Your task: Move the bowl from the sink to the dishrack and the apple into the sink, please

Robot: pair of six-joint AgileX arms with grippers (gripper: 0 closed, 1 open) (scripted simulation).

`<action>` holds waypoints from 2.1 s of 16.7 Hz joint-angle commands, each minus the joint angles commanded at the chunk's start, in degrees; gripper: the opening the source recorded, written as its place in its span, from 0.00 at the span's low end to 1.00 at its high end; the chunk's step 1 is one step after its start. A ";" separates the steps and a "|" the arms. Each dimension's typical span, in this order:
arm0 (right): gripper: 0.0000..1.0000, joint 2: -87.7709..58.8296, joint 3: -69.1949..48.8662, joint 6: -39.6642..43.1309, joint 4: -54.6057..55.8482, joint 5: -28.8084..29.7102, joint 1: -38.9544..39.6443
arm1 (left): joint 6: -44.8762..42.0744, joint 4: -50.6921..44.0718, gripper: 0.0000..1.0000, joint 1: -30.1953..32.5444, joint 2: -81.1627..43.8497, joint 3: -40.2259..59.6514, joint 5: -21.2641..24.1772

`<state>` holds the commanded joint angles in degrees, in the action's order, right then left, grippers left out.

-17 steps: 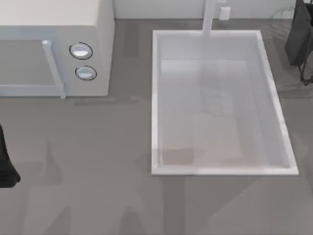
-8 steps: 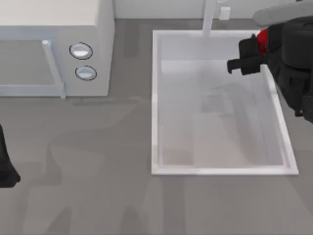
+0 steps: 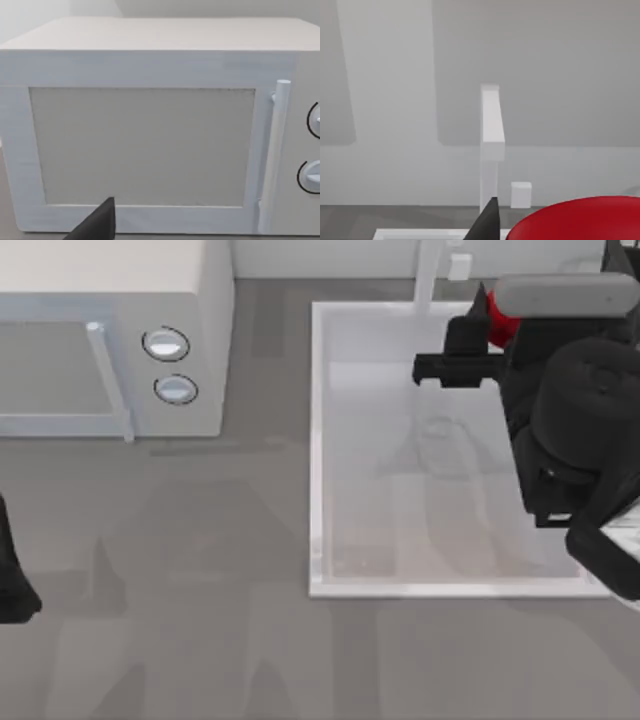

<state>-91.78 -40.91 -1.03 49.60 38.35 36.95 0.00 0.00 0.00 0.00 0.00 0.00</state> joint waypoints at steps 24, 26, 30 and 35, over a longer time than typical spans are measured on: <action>0.00 -35.86 5.98 0.11 42.54 0.91 0.26 | 0.00 0.00 1.00 0.00 0.00 0.00 0.00; 0.00 -36.07 6.04 0.11 42.82 0.89 0.24 | 0.00 0.00 1.00 0.00 0.00 0.00 0.00; 0.15 -36.07 6.04 0.11 42.82 0.89 0.24 | 0.00 0.00 1.00 0.00 0.00 0.00 0.00; 0.53 -36.07 6.04 0.11 42.82 0.89 0.24 | 0.00 0.00 1.00 0.00 0.00 0.00 0.00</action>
<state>-127.85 -34.87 -0.92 92.41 39.23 37.19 0.00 0.00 0.00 0.00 0.00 0.00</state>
